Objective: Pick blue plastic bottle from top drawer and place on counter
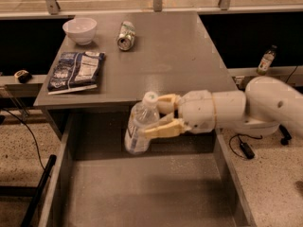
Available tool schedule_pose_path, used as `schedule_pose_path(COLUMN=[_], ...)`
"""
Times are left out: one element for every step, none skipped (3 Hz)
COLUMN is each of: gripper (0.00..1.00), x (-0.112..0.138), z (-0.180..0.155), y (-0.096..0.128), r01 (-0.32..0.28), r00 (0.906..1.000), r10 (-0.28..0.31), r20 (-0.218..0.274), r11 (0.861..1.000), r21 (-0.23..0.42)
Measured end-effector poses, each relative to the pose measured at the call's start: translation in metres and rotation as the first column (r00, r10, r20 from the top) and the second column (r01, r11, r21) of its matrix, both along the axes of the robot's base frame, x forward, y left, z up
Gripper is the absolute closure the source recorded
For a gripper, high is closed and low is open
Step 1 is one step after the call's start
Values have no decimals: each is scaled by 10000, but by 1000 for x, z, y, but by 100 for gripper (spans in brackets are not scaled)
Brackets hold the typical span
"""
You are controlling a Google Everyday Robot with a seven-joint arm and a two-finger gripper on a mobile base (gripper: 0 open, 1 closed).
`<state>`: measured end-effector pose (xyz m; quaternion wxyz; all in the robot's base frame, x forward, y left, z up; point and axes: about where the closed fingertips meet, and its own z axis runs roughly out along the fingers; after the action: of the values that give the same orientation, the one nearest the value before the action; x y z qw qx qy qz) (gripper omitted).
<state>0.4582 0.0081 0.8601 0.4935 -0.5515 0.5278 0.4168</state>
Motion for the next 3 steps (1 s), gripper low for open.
schedule_pose_path(gripper=[100,100,100], x=[51,99,141], z=[42,74,86], y=[-42,-76,-111], r01=[1359,2089,2497], r00=[9907,9766,9558], r10=[-1359,-2142,-2753], r20=[44,-218,-1028], r11=[9884,9672,9453], r21=[-679,-1446,-2097])
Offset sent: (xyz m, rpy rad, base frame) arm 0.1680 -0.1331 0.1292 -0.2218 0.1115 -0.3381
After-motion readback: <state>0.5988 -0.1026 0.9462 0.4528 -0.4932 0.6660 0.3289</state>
